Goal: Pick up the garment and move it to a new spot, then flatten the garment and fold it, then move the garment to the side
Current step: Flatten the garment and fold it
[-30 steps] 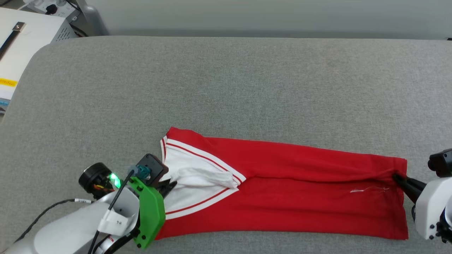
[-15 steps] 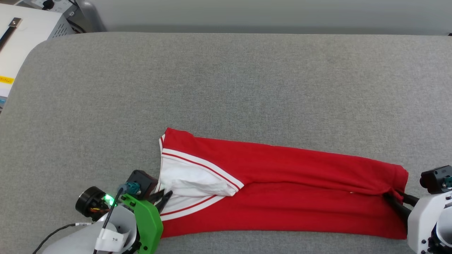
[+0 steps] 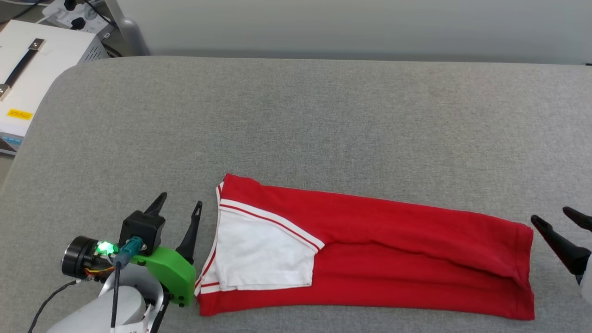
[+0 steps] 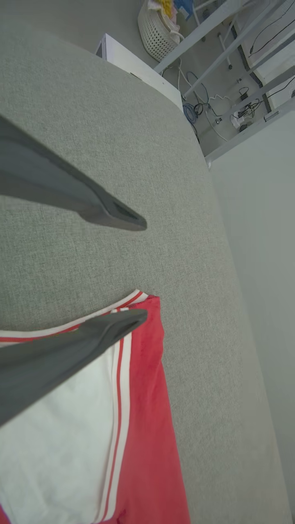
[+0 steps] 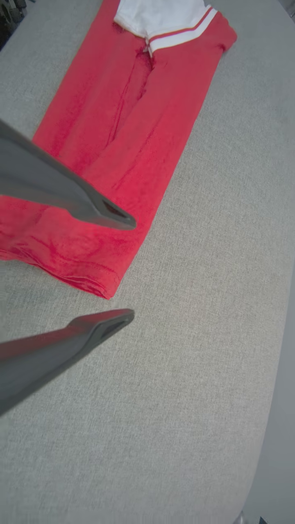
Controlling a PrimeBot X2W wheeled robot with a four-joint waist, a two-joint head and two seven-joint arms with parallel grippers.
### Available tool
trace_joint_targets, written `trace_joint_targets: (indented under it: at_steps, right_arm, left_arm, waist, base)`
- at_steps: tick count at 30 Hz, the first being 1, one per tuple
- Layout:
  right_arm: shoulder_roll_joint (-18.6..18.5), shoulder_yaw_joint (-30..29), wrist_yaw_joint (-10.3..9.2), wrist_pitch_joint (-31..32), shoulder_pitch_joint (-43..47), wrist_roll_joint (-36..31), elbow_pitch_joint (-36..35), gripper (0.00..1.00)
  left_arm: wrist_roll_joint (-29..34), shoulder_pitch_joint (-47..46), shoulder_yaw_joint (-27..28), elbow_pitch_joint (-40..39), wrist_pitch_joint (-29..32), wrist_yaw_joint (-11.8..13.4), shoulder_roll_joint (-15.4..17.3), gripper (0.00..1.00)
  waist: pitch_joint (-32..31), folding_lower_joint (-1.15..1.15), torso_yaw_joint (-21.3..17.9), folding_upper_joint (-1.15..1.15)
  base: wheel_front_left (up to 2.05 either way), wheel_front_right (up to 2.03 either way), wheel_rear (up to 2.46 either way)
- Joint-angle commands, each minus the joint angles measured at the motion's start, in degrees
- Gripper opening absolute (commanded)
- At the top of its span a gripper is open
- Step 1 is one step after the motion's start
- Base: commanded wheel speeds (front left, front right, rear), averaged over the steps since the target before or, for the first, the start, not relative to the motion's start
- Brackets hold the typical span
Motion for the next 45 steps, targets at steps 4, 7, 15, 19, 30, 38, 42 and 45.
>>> trace_joint_targets:
  at_steps: [4, 7, 15, 19, 30, 38, 42, 45]
  right_arm:
    - [-0.5, -2.8, -0.01, 6.5, 2.2, 3.3, 0.9, 1.0]
    - [0.2, -3.9, -0.01, 10.8, 2.7, 5.2, 2.5, 1.0]
    - [3.6, -3.1, -0.01, 14.2, 2.2, 6.1, 7.2, 1.0]
    - [5.0, -1.2, -0.01, 13.6, 1.1, 6.2, 9.9, 1.0]
    - [8.0, 6.5, -0.01, 10.2, -1.6, 8.2, 14.9, 1.0]
    - [6.7, 9.4, -0.01, 5.9, -2.9, 7.5, 18.5, 0.0]
    - [5.0, 8.8, -0.01, 3.3, -3.1, 8.1, 19.6, 0.0]
    - [3.2, 7.6, -0.01, 2.0, -3.1, 8.7, 20.3, 0.0]
  left_arm:
    - [6.1, 3.5, 7.1, -3.1, -0.4, 3.6, -2.6, 1.0]
    - [10.7, 6.5, 12.5, -5.1, -0.4, 5.0, -4.3, 1.0]
    - [20.8, 13.3, 24.1, -6.6, -0.4, 4.0, -10.9, 1.0]
    - [24.9, 16.0, 28.6, -6.4, -0.4, 1.5, -14.5, 1.0]
    - [33.2, 19.5, 36.2, -3.8, -0.4, -5.0, -23.3, 1.0]
    - [37.8, 21.3, 40.5, -2.8, -0.4, -9.1, -27.5, 1.0]
    - [39.7, 22.1, 42.1, -2.6, -0.4, -10.6, -29.0, 1.0]
    - [40.7, 22.8, 43.2, -2.4, -0.4, -11.7, -29.9, 1.0]
  waist:
    - [0.6, 0.0, 0.9, 0.0]
    - [1.2, 0.0, 1.5, 0.0]
    - [3.1, 0.0, 3.1, 0.0]
    - [4.0, 0.0, 3.9, 0.0]
    - [4.9, 0.0, 5.6, 0.0]
    - [4.1, 0.0, 5.6, 0.0]
    - [3.2, 0.0, 5.2, 0.0]
    - [2.4, 0.0, 4.9, 0.0]
  base:
    - [0.0, 0.0, 0.0]
    - [0.0, 0.0, 0.0]
    - [0.0, 0.0, 0.0]
    - [0.0, 0.0, 0.0]
    - [0.0, 0.0, 0.0]
    - [0.0, 0.0, 0.0]
    - [0.0, 0.0, 0.0]
    - [0.0, 0.0, 0.0]
